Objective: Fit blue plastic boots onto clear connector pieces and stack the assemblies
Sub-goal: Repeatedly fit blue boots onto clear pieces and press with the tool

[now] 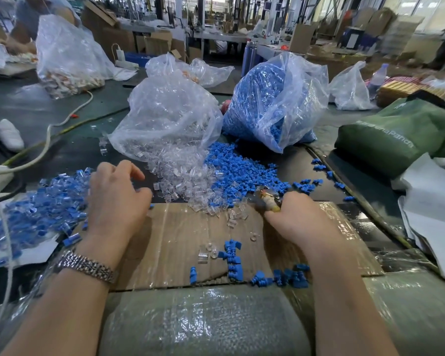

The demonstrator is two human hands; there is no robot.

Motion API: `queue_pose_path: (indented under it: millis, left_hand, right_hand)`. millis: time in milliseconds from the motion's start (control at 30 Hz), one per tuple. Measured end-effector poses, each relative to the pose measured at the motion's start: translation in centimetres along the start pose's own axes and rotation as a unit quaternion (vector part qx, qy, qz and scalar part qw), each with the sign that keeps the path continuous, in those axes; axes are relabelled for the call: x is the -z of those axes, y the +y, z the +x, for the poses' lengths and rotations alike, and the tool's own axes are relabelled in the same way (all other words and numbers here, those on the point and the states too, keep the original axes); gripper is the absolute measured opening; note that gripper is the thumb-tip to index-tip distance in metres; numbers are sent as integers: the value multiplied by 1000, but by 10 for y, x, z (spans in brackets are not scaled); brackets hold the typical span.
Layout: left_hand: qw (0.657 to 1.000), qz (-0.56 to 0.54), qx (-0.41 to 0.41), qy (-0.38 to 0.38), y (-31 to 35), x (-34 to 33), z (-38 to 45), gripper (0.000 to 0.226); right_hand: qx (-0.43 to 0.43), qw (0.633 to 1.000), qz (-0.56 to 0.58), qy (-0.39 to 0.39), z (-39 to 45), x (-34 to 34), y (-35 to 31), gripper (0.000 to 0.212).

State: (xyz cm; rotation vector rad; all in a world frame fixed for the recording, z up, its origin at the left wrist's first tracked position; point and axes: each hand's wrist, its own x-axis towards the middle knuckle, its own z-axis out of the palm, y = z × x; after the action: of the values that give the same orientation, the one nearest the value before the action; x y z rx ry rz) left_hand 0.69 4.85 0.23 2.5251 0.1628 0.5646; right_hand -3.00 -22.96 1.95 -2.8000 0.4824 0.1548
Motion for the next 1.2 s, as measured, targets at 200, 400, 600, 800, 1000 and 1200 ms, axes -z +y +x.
queue_pose_path:
  millis: [200, 400, 600, 800, 1000, 1200]
  left_hand:
    - [943, -165, -136, -255, 14, 5, -12, 21]
    - [858, -200, -179, -437, 21, 7, -20, 25]
    - [839, -185, -206, -469, 25, 4, -24, 32]
    - [853, -171, -215, -443, 28, -1, -27, 20]
    - [893, -172, -175, -377, 27, -2, -23, 9]
    - [804, -447, 19, -392, 24, -3, -17, 24]
  right_hand:
    - [2, 999, -49, 15, 0, -6, -3, 53]
    - [153, 987, 52, 20, -12, 5, -11, 15]
    - [256, 947, 94, -171, -27, 8, -13, 7]
    - [250, 959, 42, -128, -29, 4, -20, 8]
    - [256, 964, 7, -77, -23, -4, -23, 3]
    - [292, 933, 211, 25, -16, -6, -19, 9]
